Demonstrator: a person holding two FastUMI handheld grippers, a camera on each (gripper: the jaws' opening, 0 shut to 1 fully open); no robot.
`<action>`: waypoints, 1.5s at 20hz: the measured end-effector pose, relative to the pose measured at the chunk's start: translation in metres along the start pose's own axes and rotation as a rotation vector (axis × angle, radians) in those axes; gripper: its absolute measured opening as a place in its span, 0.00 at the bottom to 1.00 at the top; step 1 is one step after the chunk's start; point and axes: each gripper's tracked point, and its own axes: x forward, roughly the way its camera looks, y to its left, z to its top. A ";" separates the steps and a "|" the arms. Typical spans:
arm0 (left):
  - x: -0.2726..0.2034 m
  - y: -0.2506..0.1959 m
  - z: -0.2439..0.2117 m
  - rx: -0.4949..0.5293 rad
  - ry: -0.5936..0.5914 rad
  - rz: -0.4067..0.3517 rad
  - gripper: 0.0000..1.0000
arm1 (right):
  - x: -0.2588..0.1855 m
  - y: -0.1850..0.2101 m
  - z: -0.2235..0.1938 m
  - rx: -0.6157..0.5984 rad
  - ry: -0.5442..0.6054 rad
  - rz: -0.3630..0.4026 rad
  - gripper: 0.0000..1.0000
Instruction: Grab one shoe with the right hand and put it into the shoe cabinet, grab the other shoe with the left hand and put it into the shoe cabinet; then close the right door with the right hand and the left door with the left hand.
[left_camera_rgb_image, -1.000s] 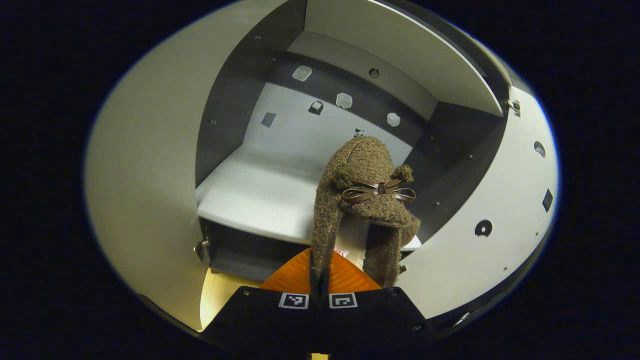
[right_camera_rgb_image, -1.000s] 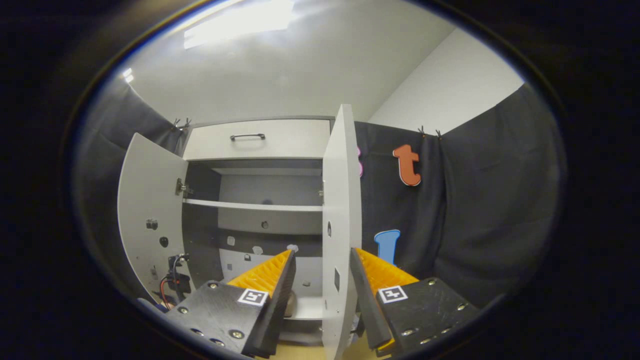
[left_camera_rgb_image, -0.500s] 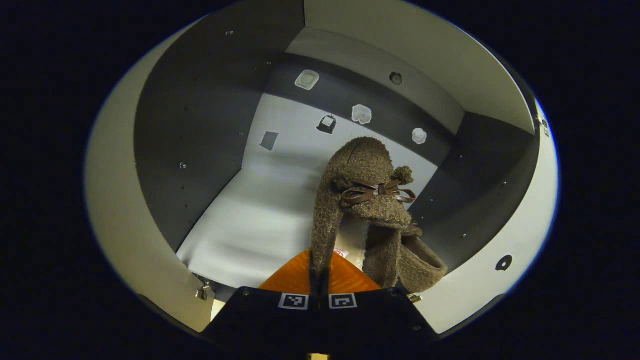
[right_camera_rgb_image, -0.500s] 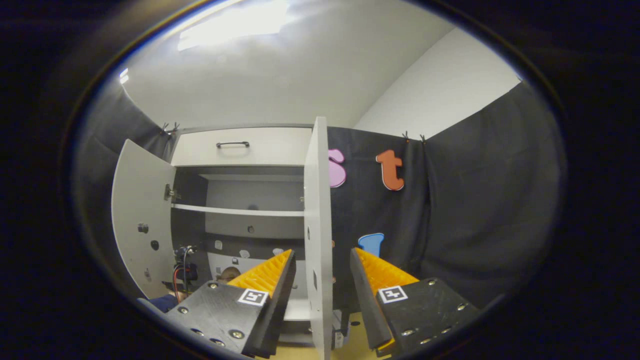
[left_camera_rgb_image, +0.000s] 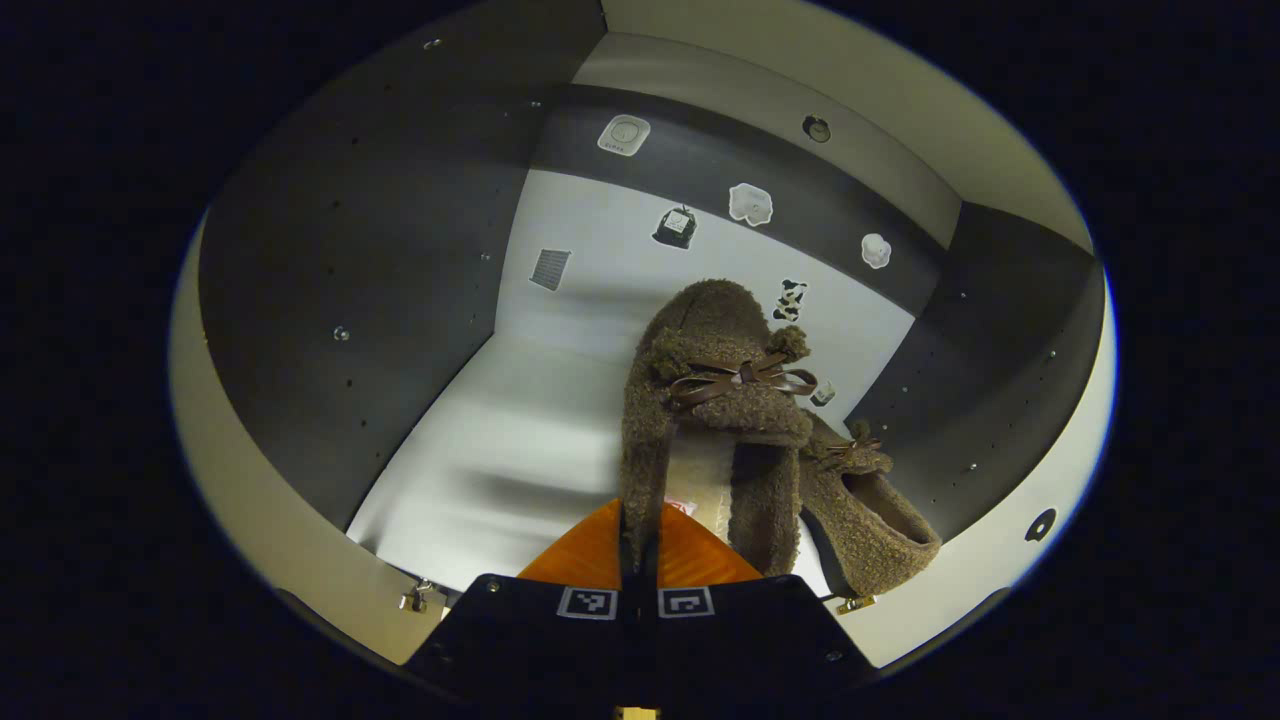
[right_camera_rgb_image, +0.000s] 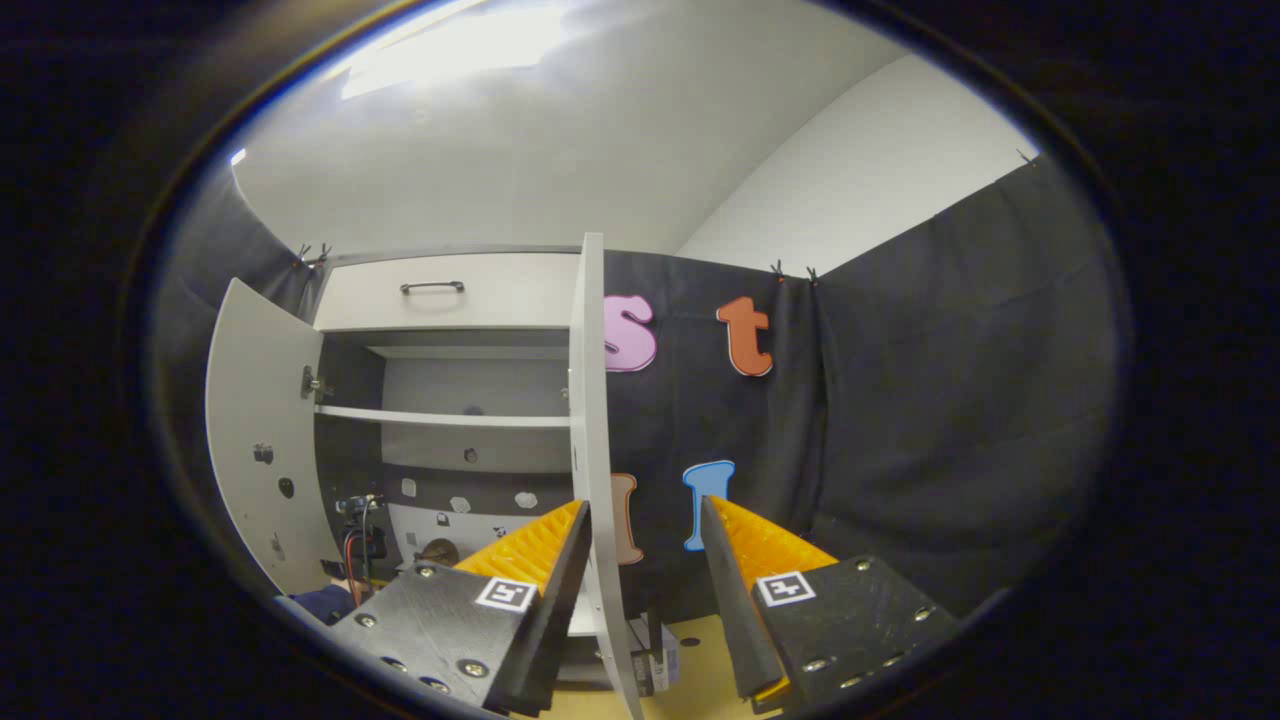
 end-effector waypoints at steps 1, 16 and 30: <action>0.002 0.001 0.001 0.000 0.005 0.006 0.01 | -0.001 -0.001 0.000 0.002 0.000 -0.003 0.65; 0.025 0.003 0.007 0.137 0.063 0.088 0.25 | -0.028 -0.052 -0.015 0.020 0.054 -0.080 0.65; -0.108 -0.032 0.103 0.197 -0.281 0.031 0.81 | -0.005 -0.041 -0.057 0.006 0.163 0.001 0.74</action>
